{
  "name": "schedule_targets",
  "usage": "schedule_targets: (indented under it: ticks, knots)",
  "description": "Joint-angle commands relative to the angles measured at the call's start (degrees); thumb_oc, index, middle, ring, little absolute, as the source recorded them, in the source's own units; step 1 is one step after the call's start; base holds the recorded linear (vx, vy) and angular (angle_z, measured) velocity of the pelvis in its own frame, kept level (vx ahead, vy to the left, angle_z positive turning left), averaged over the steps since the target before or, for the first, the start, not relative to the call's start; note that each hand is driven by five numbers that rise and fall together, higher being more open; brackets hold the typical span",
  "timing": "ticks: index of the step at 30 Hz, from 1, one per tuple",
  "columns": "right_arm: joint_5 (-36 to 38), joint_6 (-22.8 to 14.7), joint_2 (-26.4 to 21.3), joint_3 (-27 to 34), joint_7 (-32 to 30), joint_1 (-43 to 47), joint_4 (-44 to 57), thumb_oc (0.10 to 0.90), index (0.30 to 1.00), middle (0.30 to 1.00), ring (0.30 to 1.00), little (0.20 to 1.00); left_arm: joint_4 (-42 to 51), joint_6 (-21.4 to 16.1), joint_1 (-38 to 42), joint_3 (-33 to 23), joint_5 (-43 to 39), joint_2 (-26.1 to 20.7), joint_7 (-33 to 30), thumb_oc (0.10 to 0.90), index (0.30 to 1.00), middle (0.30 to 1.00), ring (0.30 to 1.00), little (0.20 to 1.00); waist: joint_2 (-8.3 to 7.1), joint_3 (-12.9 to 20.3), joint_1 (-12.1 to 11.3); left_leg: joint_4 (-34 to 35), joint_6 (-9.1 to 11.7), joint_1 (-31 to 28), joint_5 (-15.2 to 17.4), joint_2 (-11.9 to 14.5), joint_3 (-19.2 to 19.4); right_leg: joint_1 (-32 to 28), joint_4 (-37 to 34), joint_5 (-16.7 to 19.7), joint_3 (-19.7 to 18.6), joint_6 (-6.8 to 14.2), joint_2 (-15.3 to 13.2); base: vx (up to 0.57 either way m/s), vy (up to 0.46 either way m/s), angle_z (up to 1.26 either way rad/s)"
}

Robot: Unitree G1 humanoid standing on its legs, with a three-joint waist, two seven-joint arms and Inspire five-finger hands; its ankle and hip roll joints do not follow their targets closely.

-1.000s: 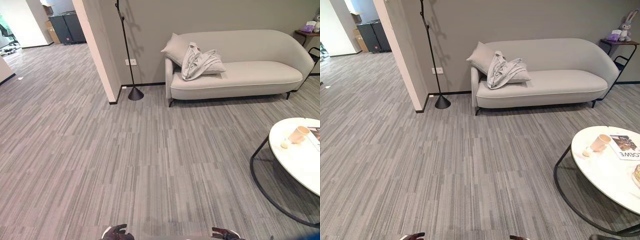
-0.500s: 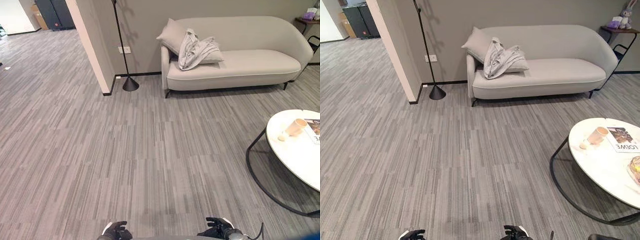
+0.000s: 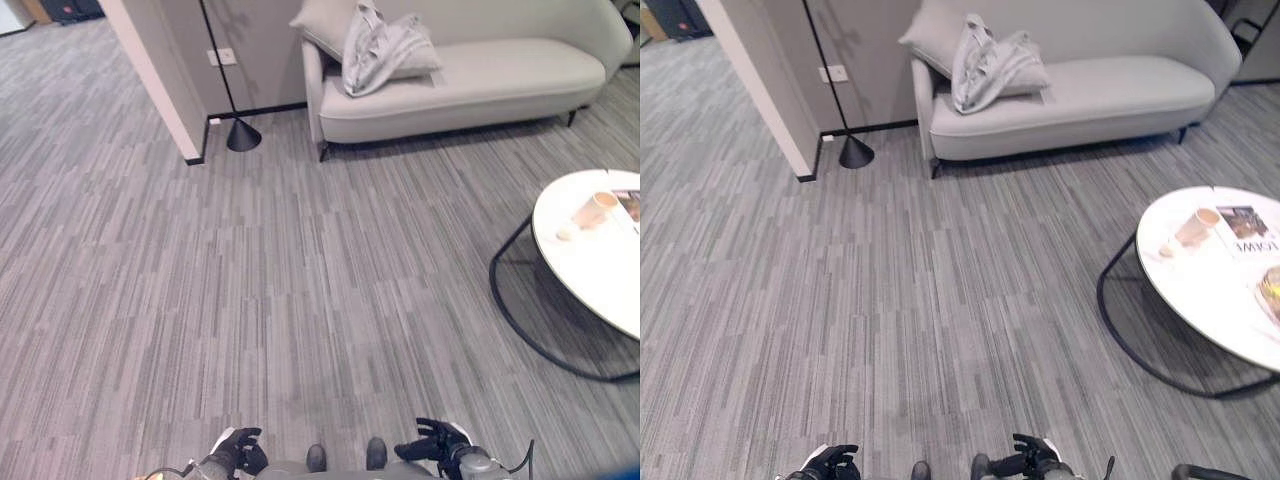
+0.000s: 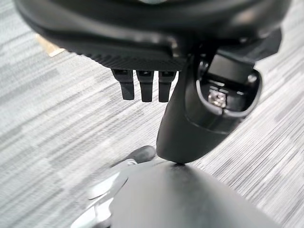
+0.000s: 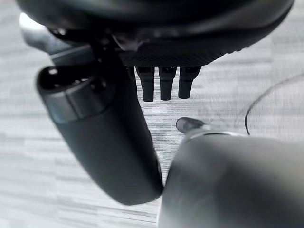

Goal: Hang the clothes on the sofa on the clothes rack.

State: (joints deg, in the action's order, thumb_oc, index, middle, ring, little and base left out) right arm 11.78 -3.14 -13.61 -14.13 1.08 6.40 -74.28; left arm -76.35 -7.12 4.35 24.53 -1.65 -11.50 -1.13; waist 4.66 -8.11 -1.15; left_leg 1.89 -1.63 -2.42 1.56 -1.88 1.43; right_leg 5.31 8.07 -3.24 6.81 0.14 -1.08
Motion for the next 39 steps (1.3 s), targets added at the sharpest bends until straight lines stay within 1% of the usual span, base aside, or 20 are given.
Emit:
schedule_targets:
  ticks: [1, 4, 7, 8, 12, 17, 19, 20, 21, 22, 26, 28, 29, 30, 33, 34, 35, 36, 38, 39]
  knots:
    - [-2.05, 1.49, 1.81, -3.81, 0.68, -2.86, -3.97, 0.800, 0.900, 0.900, 0.900, 0.900, -2.60, 0.17, -0.55, 1.42, 3.46, 3.33, 1.88, 0.800, 0.900, 0.900, 0.900, 0.900, -0.77, -1.15, 0.77, 3.11, -2.37, -0.01, -0.03, -3.02, -5.14, 4.18, 15.45, 2.83, -2.46, 6.20, -6.91, 0.00, 0.078, -0.05]
    - [-3.47, 1.19, 1.62, -3.98, 0.45, -3.37, -3.48, 0.800, 0.900, 0.900, 0.900, 0.900, -1.83, 0.28, 0.12, 2.59, 4.29, 3.41, 2.72, 0.800, 0.900, 0.900, 0.900, 0.900, -0.51, -2.55, 1.35, 3.11, -2.88, -2.69, 1.08, -1.67, -3.53, 10.78, 26.04, 6.44, -2.06, 6.49, -8.62, 0.08, 0.026, -0.21]
    - [-3.10, 1.35, 1.22, -3.17, 0.80, -3.57, -4.39, 0.800, 0.900, 0.900, 0.900, 0.900, -1.57, 0.22, 0.60, 3.76, 5.54, 3.21, 2.74, 0.800, 0.900, 0.900, 0.900, 0.900, -0.70, -2.19, 2.18, 3.11, -2.14, -3.94, 2.32, -1.14, -3.06, 11.38, 20.45, 4.70, -0.75, 6.03, -7.65, 0.19, -0.097, -0.16]
    - [-3.21, 1.63, 0.88, -2.77, 0.89, -3.34, -5.50, 0.800, 0.900, 0.900, 0.900, 0.900, -1.00, 0.09, 1.53, 4.89, 6.83, 2.83, 2.91, 0.800, 0.900, 0.900, 0.900, 0.900, -1.44, -1.80, 2.88, 3.11, -1.48, -4.99, 3.87, -1.17, -3.04, 11.65, 11.68, 4.80, 0.25, 6.34, -7.36, 0.26, -0.192, -0.11]
    - [-3.05, 2.63, 0.56, -1.39, 1.66, -2.64, -9.04, 0.800, 0.900, 0.900, 0.900, 0.900, -0.53, -0.77, 2.81, 4.73, 6.88, 2.92, 2.66, 0.800, 0.900, 0.900, 0.900, 0.900, -1.63, -1.64, 3.84, 3.11, 0.64, -8.06, 7.02, 1.38, -3.79, 14.23, -6.13, 12.74, -2.09, 9.40, -10.06, 0.35, -0.212, -0.34]
    - [-1.52, 3.67, 1.69, 0.93, 2.40, -5.46, -9.83, 0.800, 0.900, 0.900, 0.900, 0.900, -2.41, -1.48, 2.43, 4.69, 6.02, 2.74, 2.90, 0.800, 0.900, 0.900, 0.900, 0.900, -0.96, -0.73, 4.97, 3.11, 4.09, -12.49, 9.20, 6.20, -7.57, 15.85, -10.45, 16.93, -6.77, 11.81, -14.44, 0.46, -0.203, 0.00]
    - [-1.90, 3.77, 1.87, 0.88, 2.32, -5.83, -9.76, 0.800, 0.900, 0.900, 0.900, 0.900, -3.31, -1.38, 2.07, 3.82, 5.34, 2.66, 2.82, 0.800, 0.900, 0.900, 0.900, 0.900, -1.40, -0.04, 4.83, 3.11, 4.99, -12.93, 9.45, 7.06, -8.33, 14.25, -11.85, 17.61, -4.97, 12.27, -14.99, 0.52, -0.338, 0.32]
    - [-3.45, 3.45, 1.79, 0.05, 2.29, -5.22, -9.06, 0.800, 0.900, 0.900, 0.900, 0.900, -4.51, -1.09, 1.01, 1.91, 5.18, 1.82, 2.67, 0.800, 0.900, 0.900, 0.900, 0.900, -2.76, 1.62, 3.84, 3.11, 6.95, -13.08, 8.07, 10.33, -7.88, 12.40, -11.70, 18.46, -0.07, 12.88, -14.96, 0.50, -0.454, 0.27]
    - [-5.26, 2.72, 1.70, -1.63, 1.65, -4.98, -8.69, 0.800, 0.900, 0.900, 0.900, 0.900, -5.00, -1.13, 0.63, -0.14, 3.73, 1.41, 1.38, 0.800, 0.900, 0.900, 0.900, 0.900, -1.79, 2.53, 3.56, 3.11, 8.43, -12.34, 3.97, 14.36, -8.30, 11.72, -11.71, 18.04, 0.41, 12.37, -12.74, 0.50, -0.456, 0.35]
    - [-5.26, 2.71, 1.72, -1.66, 1.65, -4.96, -8.70, 0.800, 0.900, 0.900, 0.900, 0.900, -5.01, -1.14, 0.64, -0.18, 3.73, 1.40, 1.38, 0.800, 0.900, 0.900, 0.900, 0.900, -1.90, 2.67, 3.73, 3.11, 8.45, -12.07, 3.84, 14.26, -8.49, 11.87, -11.73, 18.11, 0.50, 12.35, -12.91, 0.31, -0.300, 0.67]
    - [-3.69, 0.84, -0.85, -2.03, 0.45, -1.63, -6.53, 0.800, 0.900, 0.900, 0.900, 0.900, -2.78, -1.66, 0.26, -1.83, 2.43, 0.63, 0.00, 0.800, 0.900, 0.900, 0.900, 0.900, -1.03, 4.59, 1.74, -2.48, 10.80, -7.94, -12.04, 22.31, -9.75, 6.40, -13.07, 14.42, 3.11, 8.72, -6.75, 0.51, -0.387, 0.39]
    - [-2.87, 0.51, -1.52, -1.45, 0.26, -0.79, -6.42, 0.800, 0.900, 0.900, 0.900, 0.900, -2.24, -1.63, 0.52, -1.39, 3.20, 0.29, -0.13, 0.800, 0.900, 0.900, 0.900, 0.900, -1.26, 4.52, 1.45, -5.02, 10.57, -6.54, -13.83, 23.12, -9.11, 5.11, -13.07, 13.36, 3.43, 7.74, -5.98, 0.32, -0.228, 0.24]
    - [-2.68, -0.20, -3.06, -1.98, -1.56, 2.00, -5.19, 0.800, 0.900, 0.900, 0.900, 0.900, 0.27, -1.87, 1.57, 0.49, 4.42, -0.41, -0.70, 0.800, 0.900, 0.900, 0.900, 0.900, -2.19, 3.22, -0.06, -10.33, 8.55, -3.58, -16.74, 24.30, -6.06, 1.73, -13.07, 11.38, 4.10, 5.98, -5.21, 0.26, -0.189, 0.08]
    - [-2.68, -0.20, -3.03, -1.96, -1.56, 2.05, -5.20, 0.800, 0.900, 0.900, 0.900, 0.900, 0.28, -1.85, 1.61, 0.48, 4.42, -0.45, -0.70, 0.800, 0.900, 0.900, 0.900, 0.900, -2.34, 3.26, 0.04, -10.22, 8.53, -3.42, -16.96, 24.14, -6.18, 1.84, -13.07, 11.45, 4.16, 5.97, -5.38, 0.45, -0.323, 0.08]
    - [-5.85, 0.02, -4.04, -6.16, -3.08, 6.43, -3.71, 0.800, 0.900, 0.900, 0.900, 0.900, 6.10, -2.75, 3.18, 3.19, 5.32, -1.13, -1.49, 0.800, 0.900, 0.900, 0.900, 0.900, -4.57, 0.96, -4.81, -13.35, 5.05, 2.77, -3.59, 11.52, -11.15, -1.71, -13.07, 8.06, 3.41, 5.60, -5.88, 0.30, -0.197, 0.00]
    - [-5.85, 0.01, -4.01, -6.14, -3.07, 6.47, -3.73, 0.800, 0.900, 0.900, 0.900, 0.900, 6.12, -2.73, 3.20, 3.18, 5.32, -1.18, -1.49, 0.800, 0.900, 0.900, 0.900, 0.900, -4.75, 1.03, -4.66, -13.47, 4.97, 3.07, -3.71, 11.26, -11.29, -1.56, -13.07, 8.12, 3.51, 5.67, -6.13, 0.28, -0.144, 0.04]
    - [-5.83, 0.05, -3.94, -7.09, -3.33, 7.29, -4.19, 0.800, 0.900, 0.900, 0.900, 0.900, 6.79, -2.83, 3.03, 2.30, 2.74, -1.33, -1.61, 0.800, 0.900, 0.900, 0.900, 0.900, -4.80, 0.56, -6.15, -9.58, 3.97, 5.78, 1.30, 6.52, -9.57, -3.19, -13.07, 5.61, 4.88, 5.57, -6.15, 0.16, -0.063, 0.11]
    - [-5.83, 0.04, -3.91, -7.08, -3.33, 7.34, -4.21, 0.800, 0.900, 0.900, 0.900, 0.900, 6.78, -2.82, 3.07, 2.28, 2.73, -1.37, -1.60, 0.800, 0.900, 0.900, 0.900, 0.900, -5.01, 0.72, -5.99, -9.45, 3.90, 6.06, 0.99, 6.28, -9.68, -2.93, -13.07, 5.70, 4.99, 5.64, -6.40, 0.37, -0.094, 0.40]
    - [-5.68, 0.11, -2.75, -7.19, -3.77, 6.81, -5.06, 0.800, 0.900, 0.900, 0.900, 0.900, 3.76, -2.07, 1.67, -1.49, -0.50, -0.53, -1.63, 0.800, 0.900, 0.900, 0.900, 0.900, -3.10, 0.97, -9.35, -1.52, 1.49, 12.68, -5.44, -2.41, -6.90, -6.50, -13.07, 2.67, 5.60, 4.58, -2.77, 0.33, -0.033, 0.59]
    - [-5.68, 0.11, -2.75, -7.19, -3.77, 6.82, -5.07, 0.800, 0.900, 0.900, 0.900, 0.900, 3.73, -2.08, 1.70, -1.49, -0.50, -0.52, -1.64, 0.800, 0.900, 0.900, 0.900, 0.900, -3.12, 1.13, -9.32, -1.35, 1.48, 12.84, -5.68, -2.42, -6.93, -6.29, -13.07, 2.75, 5.63, 4.59, -2.78, 0.31, -0.019, 0.82]
